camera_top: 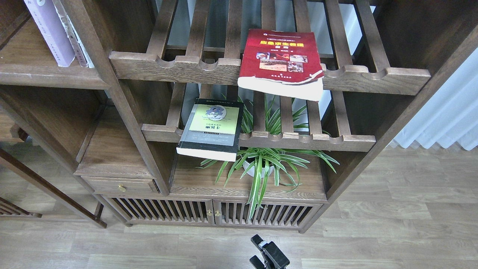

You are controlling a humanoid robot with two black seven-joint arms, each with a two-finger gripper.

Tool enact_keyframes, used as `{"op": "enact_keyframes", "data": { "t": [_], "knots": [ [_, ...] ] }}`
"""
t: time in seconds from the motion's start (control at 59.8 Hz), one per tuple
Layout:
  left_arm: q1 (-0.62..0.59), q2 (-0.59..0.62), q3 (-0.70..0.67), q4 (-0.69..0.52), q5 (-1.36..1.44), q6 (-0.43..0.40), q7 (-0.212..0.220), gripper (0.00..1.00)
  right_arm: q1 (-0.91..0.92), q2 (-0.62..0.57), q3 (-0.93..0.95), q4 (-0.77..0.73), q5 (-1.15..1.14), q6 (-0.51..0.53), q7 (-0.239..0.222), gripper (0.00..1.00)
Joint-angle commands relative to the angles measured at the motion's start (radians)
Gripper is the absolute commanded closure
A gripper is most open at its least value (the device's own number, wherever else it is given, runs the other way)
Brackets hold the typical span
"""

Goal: Organize books on shelf
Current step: 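Withdraw the left gripper from the side bookshelf, then reach the right gripper up to the red book on the upper shelf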

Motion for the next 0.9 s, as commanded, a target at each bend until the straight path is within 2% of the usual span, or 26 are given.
{"op": "enact_keyframes", "data": {
  "t": [0.0, 0.017, 0.117, 0.317, 0.501, 0.719, 0.886],
  "knots": [
    [0.033, -0.029, 0.022, 0.008, 0.001, 0.000, 0.002, 0.06, 0.048, 0.000, 0.094, 0.013, -0.001, 0.000, -0.002, 0.01],
    [0.050, -0.040, 0.026, 0.010, 0.001, 0.000, 0.002, 0.05, 0.085, 0.000, 0.166, 0.017, 0.000, 0.000, -0.003, 0.01],
    [0.071, -0.047, 0.026, 0.016, 0.001, 0.000, 0.002, 0.04, 0.125, -0.028, 0.246, 0.028, 0.003, 0.000, -0.002, 0.01],
    [0.108, -0.047, 0.025, 0.042, 0.003, 0.000, 0.001, 0.01, 0.134, -0.072, 0.269, 0.154, 0.006, 0.000, -0.005, 0.01],
    [0.117, -0.047, 0.025, 0.047, 0.003, 0.000, 0.002, 0.01, 0.224, -0.109, 0.364, 0.166, 0.095, 0.000, -0.002, 0.01],
    [0.123, -0.041, 0.022, 0.087, 0.003, 0.000, 0.004, 0.01, 0.189, -0.189, 0.360, 0.416, 0.104, 0.000, -0.003, 0.04],
    [0.123, -0.038, 0.014, 0.101, 0.003, 0.000, 0.002, 0.01, 0.128, -0.186, 0.331, 0.503, 0.023, 0.000, -0.006, 0.03]
  ]
}}
